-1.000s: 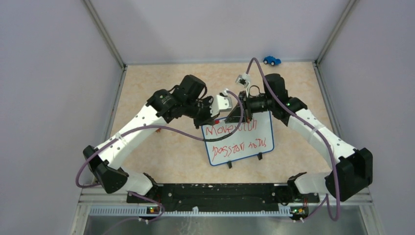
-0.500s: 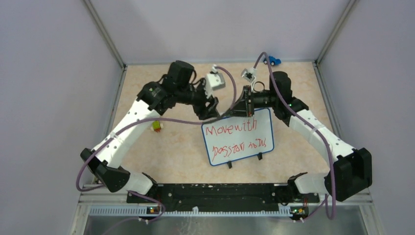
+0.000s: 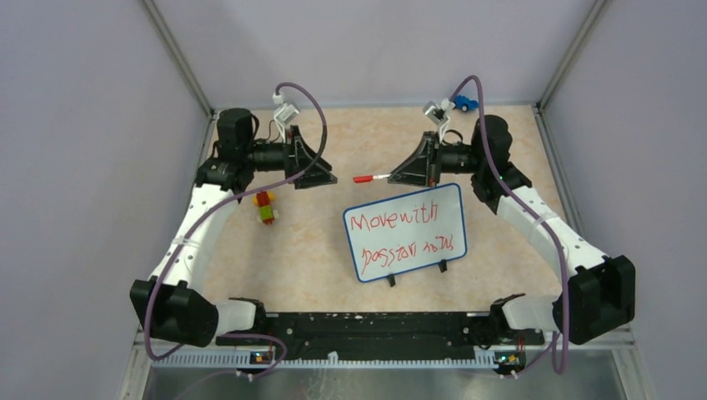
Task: Write a sentence on the whiteboard
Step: Close the whiteboard marker at the center of the board.
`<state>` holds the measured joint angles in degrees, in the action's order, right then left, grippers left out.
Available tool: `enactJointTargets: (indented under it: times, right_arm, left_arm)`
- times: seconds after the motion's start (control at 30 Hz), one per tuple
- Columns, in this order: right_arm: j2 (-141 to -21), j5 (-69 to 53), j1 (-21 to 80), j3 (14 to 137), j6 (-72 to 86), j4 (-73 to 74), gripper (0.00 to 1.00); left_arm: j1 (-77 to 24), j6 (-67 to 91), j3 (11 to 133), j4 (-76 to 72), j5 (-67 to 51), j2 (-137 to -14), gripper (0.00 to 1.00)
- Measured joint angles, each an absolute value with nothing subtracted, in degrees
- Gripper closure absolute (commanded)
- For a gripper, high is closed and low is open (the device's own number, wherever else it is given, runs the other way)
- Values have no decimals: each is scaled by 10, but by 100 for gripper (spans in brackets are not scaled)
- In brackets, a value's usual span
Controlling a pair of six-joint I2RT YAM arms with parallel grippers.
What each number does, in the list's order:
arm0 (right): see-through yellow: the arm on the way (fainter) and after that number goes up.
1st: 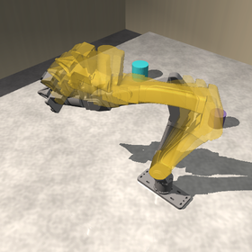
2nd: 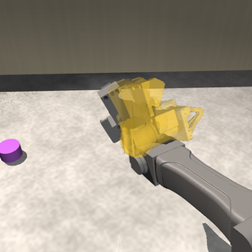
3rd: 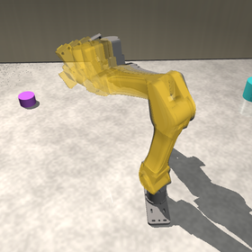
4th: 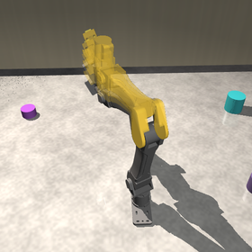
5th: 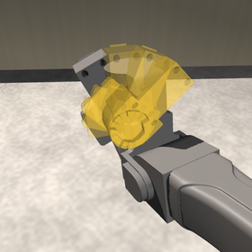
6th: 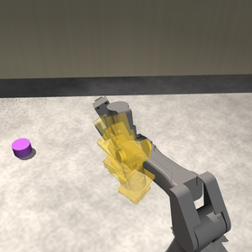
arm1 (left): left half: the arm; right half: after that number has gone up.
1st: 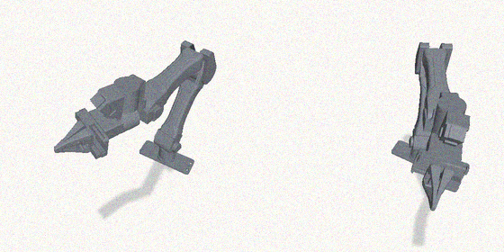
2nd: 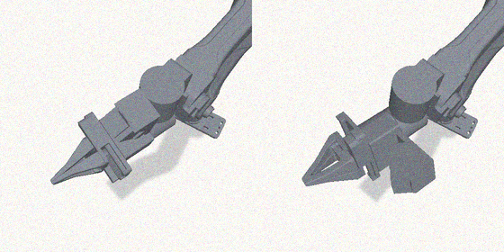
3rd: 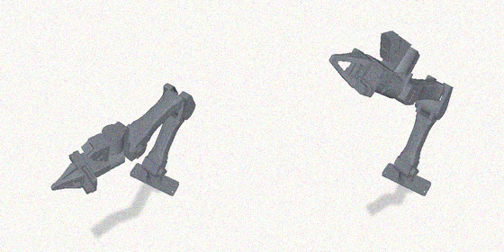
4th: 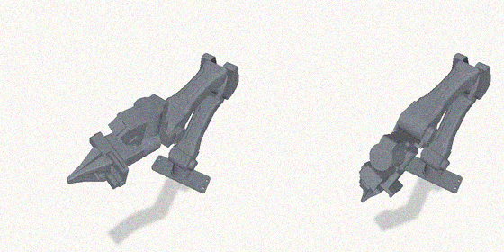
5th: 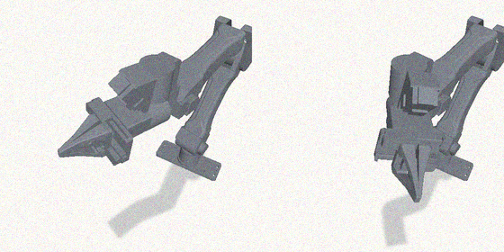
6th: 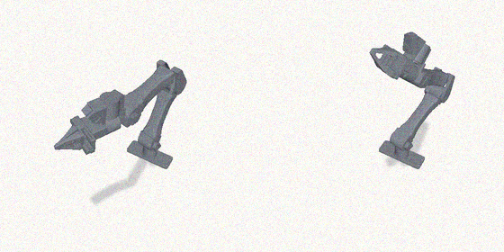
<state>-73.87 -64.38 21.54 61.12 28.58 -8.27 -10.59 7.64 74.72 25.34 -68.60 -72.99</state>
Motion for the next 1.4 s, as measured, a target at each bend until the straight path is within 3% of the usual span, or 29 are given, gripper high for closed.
enactJointTargets:
  times: [0.33,0.5,1.1,1.4]
  right_arm:
    - [-739,-652,216,603,388,-191,100]
    - [-739,-652,220,600,408,-209,100]
    - [-739,-652,241,599,407,-209,100]
    - [-739,-651,250,596,386,-182,100]
  left_arm:
    - [-98,332,621,-8,-761,-713,27]
    - [-115,387,610,-77,-763,-713,29]
    - [-182,351,633,-54,-747,-723,40]
    - [-188,339,637,-42,-741,-723,70]
